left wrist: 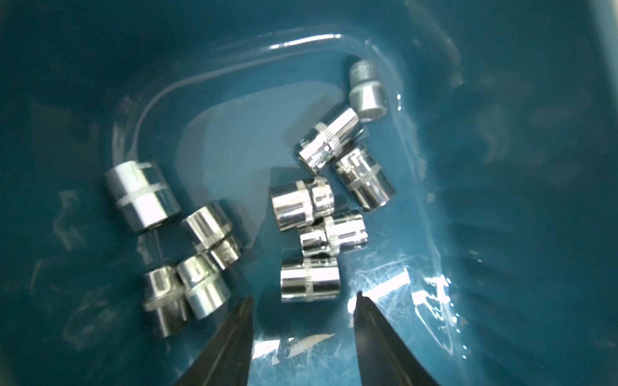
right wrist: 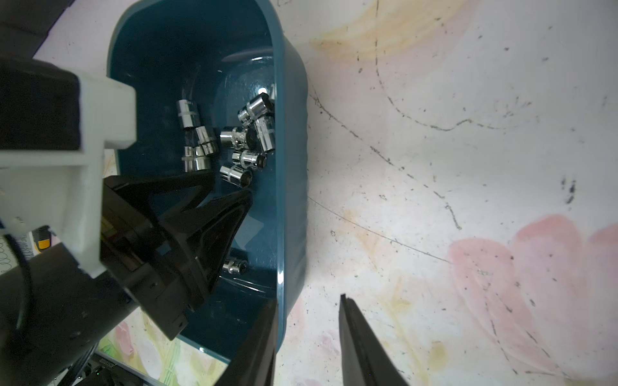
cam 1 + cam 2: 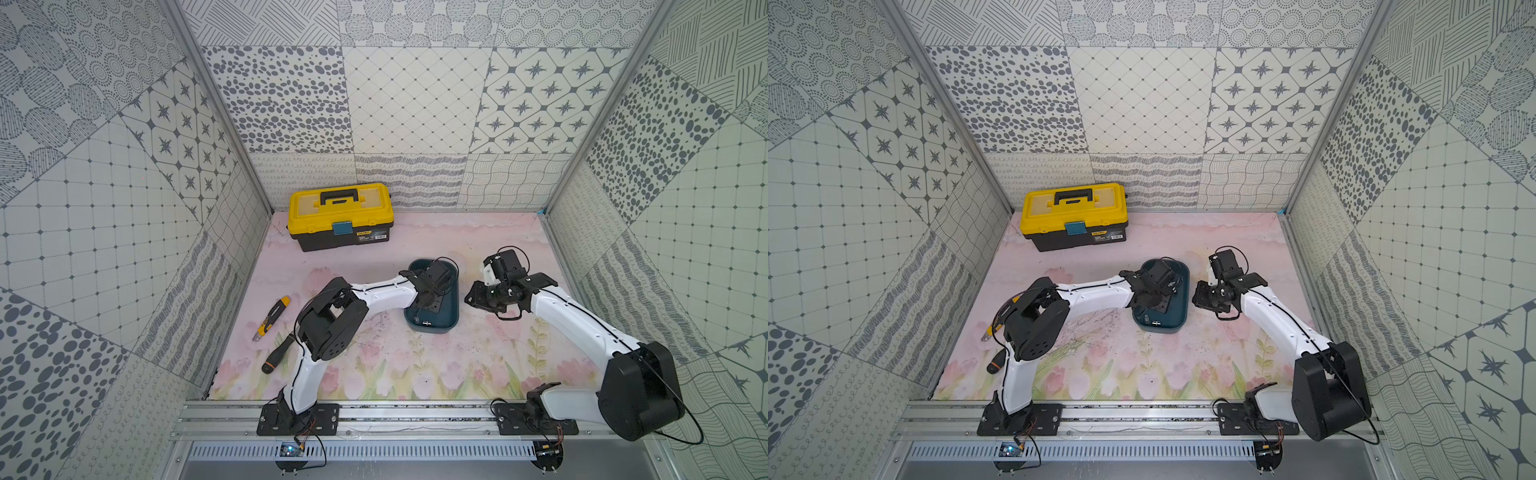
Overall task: Take out the socket from the storage box
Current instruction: Pick up the socket head from the storage box.
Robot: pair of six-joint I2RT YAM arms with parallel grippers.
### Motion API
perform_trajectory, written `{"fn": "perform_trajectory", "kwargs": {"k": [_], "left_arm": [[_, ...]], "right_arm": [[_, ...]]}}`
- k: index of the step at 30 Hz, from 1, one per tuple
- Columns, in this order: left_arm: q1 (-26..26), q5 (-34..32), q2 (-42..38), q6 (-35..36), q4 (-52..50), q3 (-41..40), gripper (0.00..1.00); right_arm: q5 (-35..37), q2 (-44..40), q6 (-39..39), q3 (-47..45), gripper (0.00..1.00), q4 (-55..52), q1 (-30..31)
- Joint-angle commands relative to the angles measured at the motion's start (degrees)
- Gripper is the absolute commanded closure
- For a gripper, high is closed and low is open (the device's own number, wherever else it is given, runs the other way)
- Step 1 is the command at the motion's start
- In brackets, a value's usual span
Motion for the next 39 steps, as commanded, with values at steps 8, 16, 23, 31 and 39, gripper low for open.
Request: {"fn": "perform_trajectory", "kwargs": {"k": [8,16,23,31,39], "left_arm": [[-0.35,-1.65,3.43,2.86,0.74,3.88,0.49],[-0.33,-2.79,4.53,3.44,0.98,4.94,0.51],[-0.25,-3.30,4.66,2.62,0.48,4.65,0.58],[-0.30,-2.35,3.79,2.09,1.69,2.88,0.66],[-0.36,-0.44,0.25,0.96,1.33,1.59,0.74]], "right_arm": [[-1.18,-0.93,-1.41,-1.35,0.65,0.51,-0.30],[-1.44,-0.85,-1.81,-1.53,0.64,0.49,-0.83],[-1.76,-0.72,-1.98,-1.40,0.65,0.49,-1.10],[-1.79,-1.15,-1.99,-1.03,0.64,0.48,-1.27],[-1.88,-2.17,-1.93,-0.42,0.65,-0.04,-1.31]]}}
